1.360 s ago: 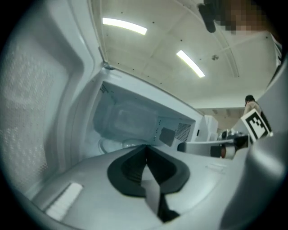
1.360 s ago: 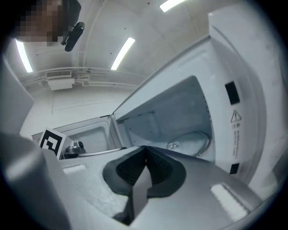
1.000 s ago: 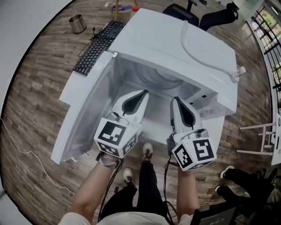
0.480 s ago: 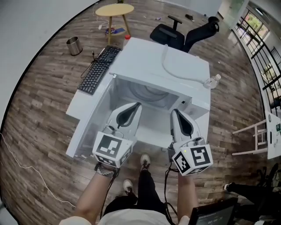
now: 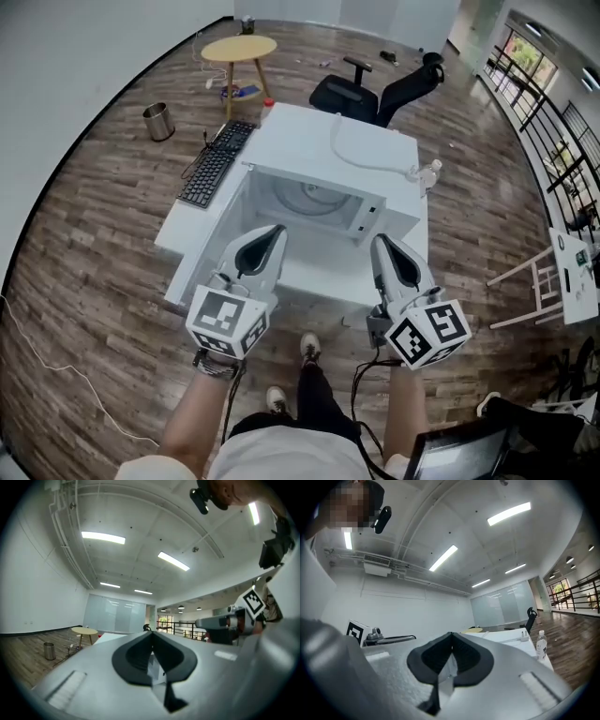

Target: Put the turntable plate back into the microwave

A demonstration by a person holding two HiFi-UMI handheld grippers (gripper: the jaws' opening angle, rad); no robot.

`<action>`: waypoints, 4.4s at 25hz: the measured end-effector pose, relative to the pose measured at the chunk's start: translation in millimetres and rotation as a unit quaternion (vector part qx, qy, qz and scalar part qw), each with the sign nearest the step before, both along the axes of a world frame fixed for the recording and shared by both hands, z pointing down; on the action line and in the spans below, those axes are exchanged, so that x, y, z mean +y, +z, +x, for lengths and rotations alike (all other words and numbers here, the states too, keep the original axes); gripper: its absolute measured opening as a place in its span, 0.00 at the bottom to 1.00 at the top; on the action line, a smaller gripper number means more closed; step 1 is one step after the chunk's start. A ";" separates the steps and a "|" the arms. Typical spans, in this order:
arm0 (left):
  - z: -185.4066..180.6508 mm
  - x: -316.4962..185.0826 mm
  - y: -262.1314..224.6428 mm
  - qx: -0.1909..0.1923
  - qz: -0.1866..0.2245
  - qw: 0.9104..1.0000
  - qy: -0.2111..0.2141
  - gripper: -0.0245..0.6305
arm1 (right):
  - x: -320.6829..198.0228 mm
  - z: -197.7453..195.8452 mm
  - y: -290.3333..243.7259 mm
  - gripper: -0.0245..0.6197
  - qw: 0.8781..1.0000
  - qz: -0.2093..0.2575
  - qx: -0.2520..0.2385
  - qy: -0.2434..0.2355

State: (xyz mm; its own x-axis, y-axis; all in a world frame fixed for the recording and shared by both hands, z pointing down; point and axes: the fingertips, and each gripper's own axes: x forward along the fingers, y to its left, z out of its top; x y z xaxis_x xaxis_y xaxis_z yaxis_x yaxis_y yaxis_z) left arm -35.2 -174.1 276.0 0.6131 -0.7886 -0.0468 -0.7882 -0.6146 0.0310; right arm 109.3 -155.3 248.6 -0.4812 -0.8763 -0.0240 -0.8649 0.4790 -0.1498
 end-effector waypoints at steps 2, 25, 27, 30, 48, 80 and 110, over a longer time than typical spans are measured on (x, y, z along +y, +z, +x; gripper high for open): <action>1.4 12.9 -4.4 -0.003 0.001 1.000 0.014 0.04 | 11.6 0.0 -5.6 0.04 1.000 -0.001 0.006 0.001; 31.3 72.0 -50.2 0.014 0.007 0.999 0.044 0.04 | 76.6 40.0 -40.1 0.04 1.000 0.026 -0.013 -0.001; 34.4 71.6 -49.8 0.011 0.011 0.999 0.042 0.04 | 76.9 45.4 -42.7 0.04 1.000 0.029 0.002 0.001; 35.8 69.4 -46.9 0.005 0.011 0.999 0.033 0.04 | 75.7 44.1 -46.6 0.04 0.999 0.035 0.018 -0.003; 33.6 80.1 -39.7 -0.054 0.030 0.998 0.030 0.05 | 84.1 30.5 -45.6 0.04 1.000 0.020 0.008 -0.013; 38.4 206.7 -3.1 -0.060 0.011 0.997 0.052 0.05 | 223.8 24.0 -22.8 0.04 0.999 0.000 0.030 0.026; 62.0 389.6 -24.9 -0.083 0.036 0.996 0.011 0.04 | 392.5 40.6 -24.8 0.04 0.999 0.011 0.043 0.000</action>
State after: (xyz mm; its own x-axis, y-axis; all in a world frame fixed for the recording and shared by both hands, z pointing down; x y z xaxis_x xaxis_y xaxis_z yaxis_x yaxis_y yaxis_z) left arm 26.8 215.5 251.1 0.6345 -0.7729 0.0013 -0.7647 -0.6280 -0.1441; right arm 149.9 237.2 223.8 -0.4823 -0.8760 -0.0010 -0.8742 0.4814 -0.0641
